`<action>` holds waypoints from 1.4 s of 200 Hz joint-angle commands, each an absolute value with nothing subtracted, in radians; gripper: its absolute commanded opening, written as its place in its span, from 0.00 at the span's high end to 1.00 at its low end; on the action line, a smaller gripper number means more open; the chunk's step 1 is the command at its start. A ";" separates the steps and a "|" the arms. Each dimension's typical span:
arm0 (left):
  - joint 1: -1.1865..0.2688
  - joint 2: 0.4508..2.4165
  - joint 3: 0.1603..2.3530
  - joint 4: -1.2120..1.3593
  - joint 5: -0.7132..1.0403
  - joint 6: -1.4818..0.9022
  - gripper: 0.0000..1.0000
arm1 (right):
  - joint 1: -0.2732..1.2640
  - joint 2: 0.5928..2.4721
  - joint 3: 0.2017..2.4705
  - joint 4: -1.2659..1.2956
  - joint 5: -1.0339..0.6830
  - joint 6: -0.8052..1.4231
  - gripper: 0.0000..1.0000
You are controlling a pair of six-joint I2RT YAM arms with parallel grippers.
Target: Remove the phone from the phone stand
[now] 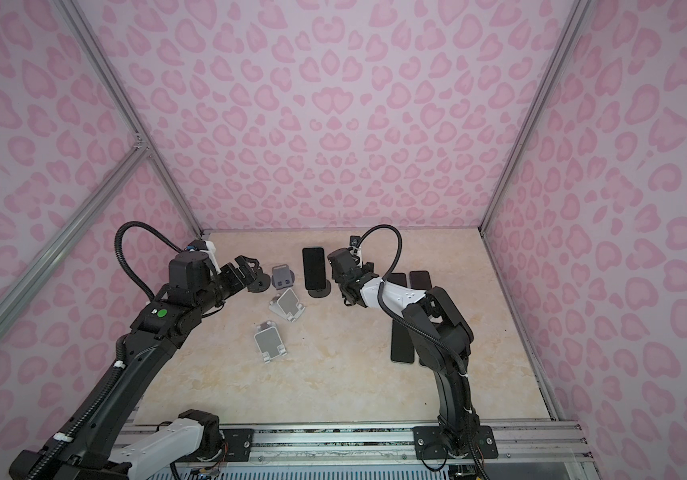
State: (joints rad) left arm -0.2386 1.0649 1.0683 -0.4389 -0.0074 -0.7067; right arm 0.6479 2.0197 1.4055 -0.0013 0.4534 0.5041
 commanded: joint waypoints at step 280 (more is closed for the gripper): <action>-0.234 1.079 1.046 -0.337 0.141 -0.711 0.00 | 0.700 1.616 1.121 -0.045 0.459 0.441 0.30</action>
State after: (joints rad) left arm -0.2329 1.0756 1.0550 -0.3908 0.0898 -0.7071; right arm 0.6914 1.6558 1.1622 -0.0353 0.4206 0.4339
